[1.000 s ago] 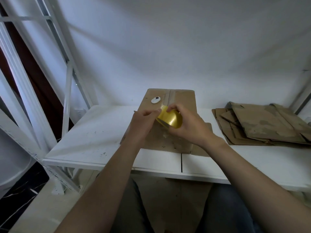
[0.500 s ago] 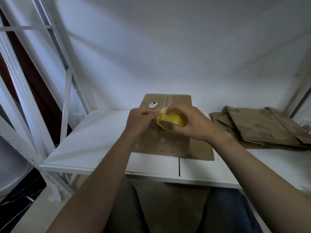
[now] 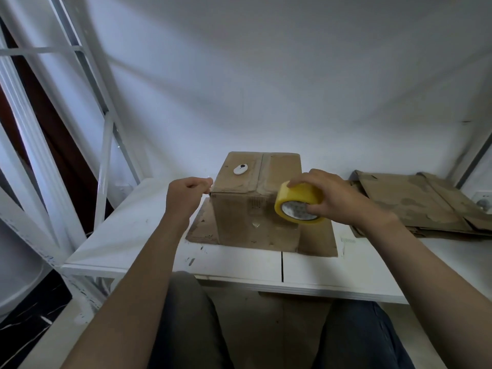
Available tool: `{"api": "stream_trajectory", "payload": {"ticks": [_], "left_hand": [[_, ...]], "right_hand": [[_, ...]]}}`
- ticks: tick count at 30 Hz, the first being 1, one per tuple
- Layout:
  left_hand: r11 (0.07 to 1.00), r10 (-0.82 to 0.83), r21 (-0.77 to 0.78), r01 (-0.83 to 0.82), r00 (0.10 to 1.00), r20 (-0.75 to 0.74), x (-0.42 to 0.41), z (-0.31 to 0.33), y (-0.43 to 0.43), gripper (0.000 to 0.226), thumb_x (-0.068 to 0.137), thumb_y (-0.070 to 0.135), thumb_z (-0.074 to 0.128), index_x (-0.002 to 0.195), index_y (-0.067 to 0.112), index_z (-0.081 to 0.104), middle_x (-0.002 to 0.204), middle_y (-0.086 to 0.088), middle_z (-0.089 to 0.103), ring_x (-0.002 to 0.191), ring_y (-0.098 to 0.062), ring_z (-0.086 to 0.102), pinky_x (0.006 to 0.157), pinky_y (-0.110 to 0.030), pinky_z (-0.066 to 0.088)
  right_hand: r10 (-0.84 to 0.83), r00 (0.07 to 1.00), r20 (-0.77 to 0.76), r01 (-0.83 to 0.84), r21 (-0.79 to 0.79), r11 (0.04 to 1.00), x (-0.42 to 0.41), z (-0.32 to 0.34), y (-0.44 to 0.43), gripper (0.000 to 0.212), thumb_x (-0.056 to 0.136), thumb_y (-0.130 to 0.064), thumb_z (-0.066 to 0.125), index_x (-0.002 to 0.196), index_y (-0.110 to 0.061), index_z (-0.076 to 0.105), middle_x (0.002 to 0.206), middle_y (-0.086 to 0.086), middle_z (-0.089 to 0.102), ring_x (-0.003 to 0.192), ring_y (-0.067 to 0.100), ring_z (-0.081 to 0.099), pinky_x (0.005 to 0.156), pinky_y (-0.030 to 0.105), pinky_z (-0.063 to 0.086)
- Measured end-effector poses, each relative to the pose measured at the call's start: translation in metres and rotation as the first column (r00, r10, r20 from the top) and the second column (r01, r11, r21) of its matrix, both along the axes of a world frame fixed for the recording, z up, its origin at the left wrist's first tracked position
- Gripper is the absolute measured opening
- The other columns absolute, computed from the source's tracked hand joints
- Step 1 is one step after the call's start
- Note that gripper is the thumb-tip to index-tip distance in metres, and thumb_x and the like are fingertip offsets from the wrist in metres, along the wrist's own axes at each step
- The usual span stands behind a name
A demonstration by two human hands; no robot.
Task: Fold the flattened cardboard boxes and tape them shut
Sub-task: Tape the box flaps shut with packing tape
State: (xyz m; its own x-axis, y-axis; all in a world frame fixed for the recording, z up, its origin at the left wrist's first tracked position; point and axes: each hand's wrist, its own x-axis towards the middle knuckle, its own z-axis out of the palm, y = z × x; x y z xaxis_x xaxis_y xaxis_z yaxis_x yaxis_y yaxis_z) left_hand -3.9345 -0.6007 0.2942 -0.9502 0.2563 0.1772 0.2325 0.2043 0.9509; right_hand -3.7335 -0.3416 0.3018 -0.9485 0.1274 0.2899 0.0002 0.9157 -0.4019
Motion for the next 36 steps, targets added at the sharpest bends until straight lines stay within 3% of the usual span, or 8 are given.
{"api": "stream_trajectory", "payload": {"ticks": [4, 8, 14, 17, 19, 21, 24, 36], "left_hand": [[1.000, -0.007, -0.009, 0.007, 1.000, -0.013, 0.001, -0.008, 0.005, 0.020, 0.091, 0.026, 0.072, 0.072, 0.029, 0.070, 0.060, 0.021, 0.068, 0.061, 0.011, 0.060, 0.066, -0.024, 0.047], [0.999, 0.045, 0.030, -0.045, 0.999, 0.010, -0.006, -0.008, 0.003, 0.011, 0.091, 0.028, 0.072, 0.082, 0.022, 0.073, 0.074, 0.008, 0.070, 0.071, -0.006, 0.062, 0.066, -0.025, 0.047], [0.999, 0.015, 0.031, -0.015, 1.000, 0.014, -0.008, -0.011, 0.008, 0.012, 0.091, 0.028, 0.073, 0.080, 0.023, 0.073, 0.074, 0.007, 0.070, 0.071, -0.005, 0.060, 0.064, -0.023, 0.047], [0.998, 0.048, 0.050, -0.049, 0.998, 0.028, -0.014, -0.015, 0.006, 0.009, 0.091, 0.028, 0.073, 0.085, 0.021, 0.073, 0.078, 0.005, 0.070, 0.074, -0.009, 0.061, 0.066, -0.025, 0.049], [0.995, 0.067, 0.074, -0.072, 0.996, 0.059, -0.020, -0.018, 0.000, 0.011, 0.091, 0.029, 0.073, 0.091, 0.019, 0.074, 0.081, 0.002, 0.070, 0.076, -0.013, 0.060, 0.064, -0.026, 0.050], [0.993, 0.077, 0.084, -0.084, 0.994, 0.077, -0.026, -0.021, -0.007, 0.014, 0.090, 0.030, 0.073, 0.095, 0.017, 0.074, 0.082, 0.001, 0.070, 0.077, -0.013, 0.060, 0.062, -0.027, 0.048], [0.993, 0.083, 0.074, -0.090, 0.993, 0.084, -0.032, -0.025, -0.010, 0.016, 0.090, 0.031, 0.074, 0.097, 0.016, 0.075, 0.082, 0.000, 0.071, 0.077, -0.013, 0.060, 0.062, -0.027, 0.048], [0.996, 0.094, -0.002, -0.094, 0.993, 0.068, -0.060, -0.040, -0.003, 0.021, 0.091, 0.034, 0.072, 0.101, 0.016, 0.075, 0.083, 0.004, 0.071, 0.077, -0.012, 0.061, 0.065, -0.027, 0.051]], "right_hand": [[-0.004, 1.000, -0.027, 0.005, 0.027, 1.000, 0.002, -0.001, 0.003, 0.057, 0.085, -0.026, 0.076, 0.122, -0.057, 0.046, 0.103, -0.031, 0.041, 0.093, 0.001, 0.040, 0.072, 0.007, 0.031], [0.009, 0.999, -0.053, -0.007, 0.036, 0.999, 0.010, -0.002, 0.004, 0.043, 0.084, -0.053, 0.066, 0.122, -0.062, 0.049, 0.102, -0.018, 0.044, 0.093, 0.004, 0.048, 0.070, 0.013, 0.034], [0.023, 0.987, -0.160, -0.026, -0.014, 1.000, 0.023, -0.006, 0.012, 0.048, 0.083, -0.046, 0.074, 0.117, -0.057, 0.043, 0.111, -0.023, 0.048, 0.101, -0.001, 0.048, 0.079, 0.014, 0.036], [0.019, 0.993, -0.117, -0.012, 0.056, 0.998, 0.027, -0.008, 0.023, 0.042, 0.080, -0.061, 0.065, 0.121, -0.054, 0.053, 0.105, -0.018, 0.045, 0.097, 0.001, 0.049, 0.074, 0.024, 0.042], [-0.011, 0.995, -0.100, 0.019, 0.072, 0.997, 0.031, -0.010, 0.035, 0.043, 0.083, -0.046, 0.073, 0.122, -0.058, 0.058, 0.101, -0.012, 0.045, 0.090, 0.007, 0.047, 0.073, 0.034, 0.047], [-0.031, 0.994, -0.106, 0.041, 0.096, 0.995, 0.035, -0.015, 0.047, 0.065, 0.083, -0.021, 0.079, 0.125, -0.063, 0.054, 0.101, -0.009, 0.044, 0.088, 0.011, 0.044, 0.073, 0.041, 0.048], [-0.046, 0.991, -0.124, 0.064, 0.143, 0.988, 0.035, -0.023, 0.055, 0.082, 0.081, -0.009, 0.080, 0.134, -0.060, 0.044, 0.102, -0.007, 0.042, 0.091, 0.014, 0.043, 0.073, 0.042, 0.050], [-0.025, 0.974, -0.224, 0.082, 0.250, 0.965, 0.009, -0.049, 0.058, 0.055, 0.077, -0.003, 0.083, 0.117, -0.039, 0.073, 0.095, 0.002, 0.044, 0.086, 0.019, 0.042, 0.065, 0.041, 0.050]]}}
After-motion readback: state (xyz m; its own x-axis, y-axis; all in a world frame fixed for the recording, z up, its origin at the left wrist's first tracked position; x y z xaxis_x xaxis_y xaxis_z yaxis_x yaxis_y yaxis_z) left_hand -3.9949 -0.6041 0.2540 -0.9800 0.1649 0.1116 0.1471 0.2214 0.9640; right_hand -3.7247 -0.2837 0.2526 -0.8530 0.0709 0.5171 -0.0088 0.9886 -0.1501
